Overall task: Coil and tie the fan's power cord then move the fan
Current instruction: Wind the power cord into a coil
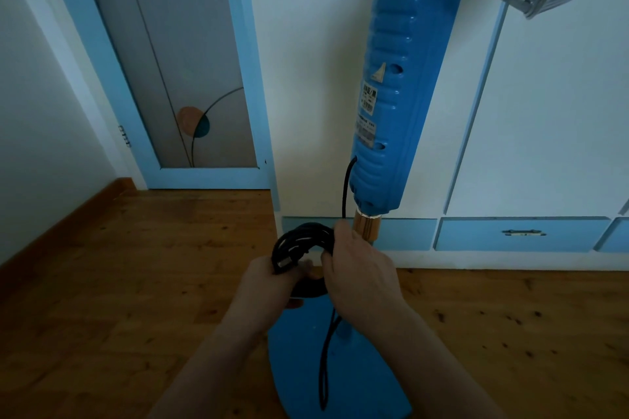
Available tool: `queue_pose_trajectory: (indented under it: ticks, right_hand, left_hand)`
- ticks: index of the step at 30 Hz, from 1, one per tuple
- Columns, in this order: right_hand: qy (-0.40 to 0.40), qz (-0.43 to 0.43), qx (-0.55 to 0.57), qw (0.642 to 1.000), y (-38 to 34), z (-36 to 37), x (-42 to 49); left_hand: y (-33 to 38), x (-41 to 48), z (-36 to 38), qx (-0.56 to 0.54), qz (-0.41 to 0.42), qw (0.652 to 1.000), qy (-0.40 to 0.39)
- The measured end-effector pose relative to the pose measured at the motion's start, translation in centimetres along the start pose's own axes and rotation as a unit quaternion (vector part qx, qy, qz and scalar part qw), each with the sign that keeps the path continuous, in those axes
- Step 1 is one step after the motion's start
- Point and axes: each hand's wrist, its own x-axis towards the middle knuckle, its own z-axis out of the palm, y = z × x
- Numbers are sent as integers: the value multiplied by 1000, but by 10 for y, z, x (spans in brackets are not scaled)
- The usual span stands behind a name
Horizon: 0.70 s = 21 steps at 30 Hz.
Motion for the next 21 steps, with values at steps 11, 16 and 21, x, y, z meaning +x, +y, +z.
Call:
queue_pose_trajectory:
  ticks: [11, 16, 21]
  right_hand:
    - [-17, -75, -74, 994, -6, 11, -2]
    - [26, -102, -54, 993, -9, 23, 0]
    - [26, 41, 152, 987, -2, 21, 2]
  left_hand:
    - [2, 4, -18, 276, 139, 951, -11]
    - [-8, 5, -9, 303, 141, 936, 110]
    - [-5, 7, -13, 156, 149, 956, 198]
